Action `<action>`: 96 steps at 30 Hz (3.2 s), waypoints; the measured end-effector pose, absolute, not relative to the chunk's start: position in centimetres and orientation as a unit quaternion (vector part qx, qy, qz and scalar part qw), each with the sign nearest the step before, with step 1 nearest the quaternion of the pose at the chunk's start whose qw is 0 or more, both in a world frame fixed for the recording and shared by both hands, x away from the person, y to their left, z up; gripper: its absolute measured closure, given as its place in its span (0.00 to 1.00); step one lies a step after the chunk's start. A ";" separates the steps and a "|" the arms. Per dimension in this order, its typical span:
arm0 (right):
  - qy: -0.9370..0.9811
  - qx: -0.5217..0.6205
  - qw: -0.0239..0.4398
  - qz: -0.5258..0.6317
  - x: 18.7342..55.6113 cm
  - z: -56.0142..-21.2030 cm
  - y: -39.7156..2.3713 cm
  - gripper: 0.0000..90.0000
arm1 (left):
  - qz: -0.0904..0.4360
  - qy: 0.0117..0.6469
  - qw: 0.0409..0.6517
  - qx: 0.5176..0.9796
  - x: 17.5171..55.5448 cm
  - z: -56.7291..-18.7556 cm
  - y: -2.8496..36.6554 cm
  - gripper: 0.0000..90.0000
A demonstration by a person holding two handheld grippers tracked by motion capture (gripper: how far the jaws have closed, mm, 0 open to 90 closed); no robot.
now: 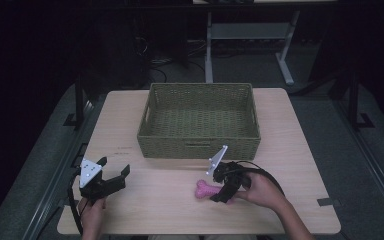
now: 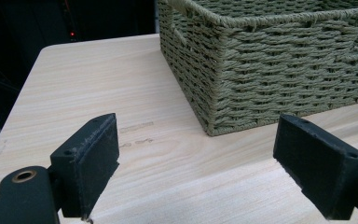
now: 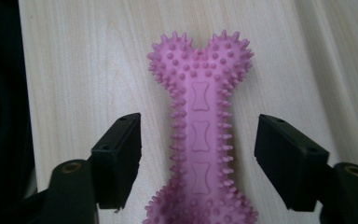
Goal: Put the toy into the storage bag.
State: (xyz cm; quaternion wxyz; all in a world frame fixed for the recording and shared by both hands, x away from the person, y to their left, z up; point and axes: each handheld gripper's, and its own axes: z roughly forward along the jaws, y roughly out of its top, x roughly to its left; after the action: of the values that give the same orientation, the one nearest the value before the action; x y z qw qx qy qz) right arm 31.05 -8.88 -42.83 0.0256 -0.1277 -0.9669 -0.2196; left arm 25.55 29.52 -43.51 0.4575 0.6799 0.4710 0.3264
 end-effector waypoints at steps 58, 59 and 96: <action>-0.978 -0.091 0.011 -0.188 31.3 -42.3 -8.6 0.64 | 0.325 0.474 0.460 0.677 25.6 -43.6 29.7 0.15; -0.978 -0.090 0.010 -0.188 31.3 -42.1 -8.6 0.64 | 0.324 0.475 0.460 0.677 25.6 -43.6 29.7 0.15; -0.971 -0.093 0.003 -0.219 32.1 -38.1 -10.5 0.64 | 0.323 0.474 0.458 0.679 25.6 -43.6 29.7 0.15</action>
State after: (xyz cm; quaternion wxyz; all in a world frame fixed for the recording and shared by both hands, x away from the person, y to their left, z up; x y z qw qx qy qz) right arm 32.06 -10.52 -38.14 0.0034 -0.0931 -0.9713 -0.2187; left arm 25.61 29.66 -43.60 0.4583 0.6787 0.4742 0.3234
